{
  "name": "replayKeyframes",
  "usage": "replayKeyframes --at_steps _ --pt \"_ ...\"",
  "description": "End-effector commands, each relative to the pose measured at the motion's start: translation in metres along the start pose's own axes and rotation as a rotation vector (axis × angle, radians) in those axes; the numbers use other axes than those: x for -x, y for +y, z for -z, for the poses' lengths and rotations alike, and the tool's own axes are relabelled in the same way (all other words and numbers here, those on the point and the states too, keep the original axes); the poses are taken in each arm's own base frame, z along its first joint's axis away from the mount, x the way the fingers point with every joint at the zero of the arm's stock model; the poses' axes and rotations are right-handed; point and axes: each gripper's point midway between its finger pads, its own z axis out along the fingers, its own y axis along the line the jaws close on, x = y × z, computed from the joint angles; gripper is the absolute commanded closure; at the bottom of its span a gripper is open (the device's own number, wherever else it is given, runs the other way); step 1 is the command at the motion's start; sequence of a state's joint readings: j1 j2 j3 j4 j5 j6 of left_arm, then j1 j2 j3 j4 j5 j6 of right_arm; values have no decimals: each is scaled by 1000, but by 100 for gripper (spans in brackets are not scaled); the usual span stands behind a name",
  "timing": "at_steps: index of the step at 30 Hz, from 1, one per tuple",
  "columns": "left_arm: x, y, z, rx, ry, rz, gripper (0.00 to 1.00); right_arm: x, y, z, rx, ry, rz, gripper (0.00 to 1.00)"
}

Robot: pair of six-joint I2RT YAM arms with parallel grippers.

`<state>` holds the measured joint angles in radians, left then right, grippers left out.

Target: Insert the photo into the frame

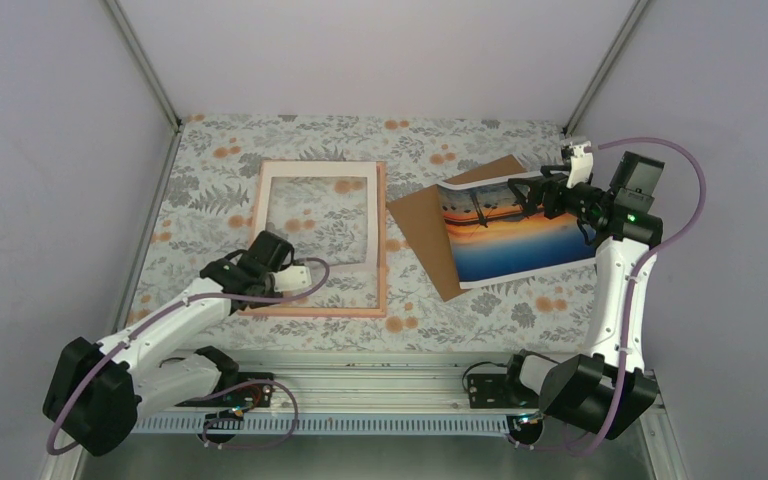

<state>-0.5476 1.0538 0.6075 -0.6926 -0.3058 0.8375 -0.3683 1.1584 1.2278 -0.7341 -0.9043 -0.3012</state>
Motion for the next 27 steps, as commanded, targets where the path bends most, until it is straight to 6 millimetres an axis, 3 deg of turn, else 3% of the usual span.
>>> replayKeyframes --at_steps 1,12,24,27 --pt "-4 -9 4 -25 0 -16 98 0 1 2 5 -15 -6 1" --pt "-9 -23 3 -62 9 -27 98 0 2 3 6 -18 -4 1" --pt "-6 -8 -11 27 32 -17 97 -1 2 3 5 -16 -6 0" --pt "-5 -6 -12 31 28 -14 92 -1 3 3 3 -17 -5 0"
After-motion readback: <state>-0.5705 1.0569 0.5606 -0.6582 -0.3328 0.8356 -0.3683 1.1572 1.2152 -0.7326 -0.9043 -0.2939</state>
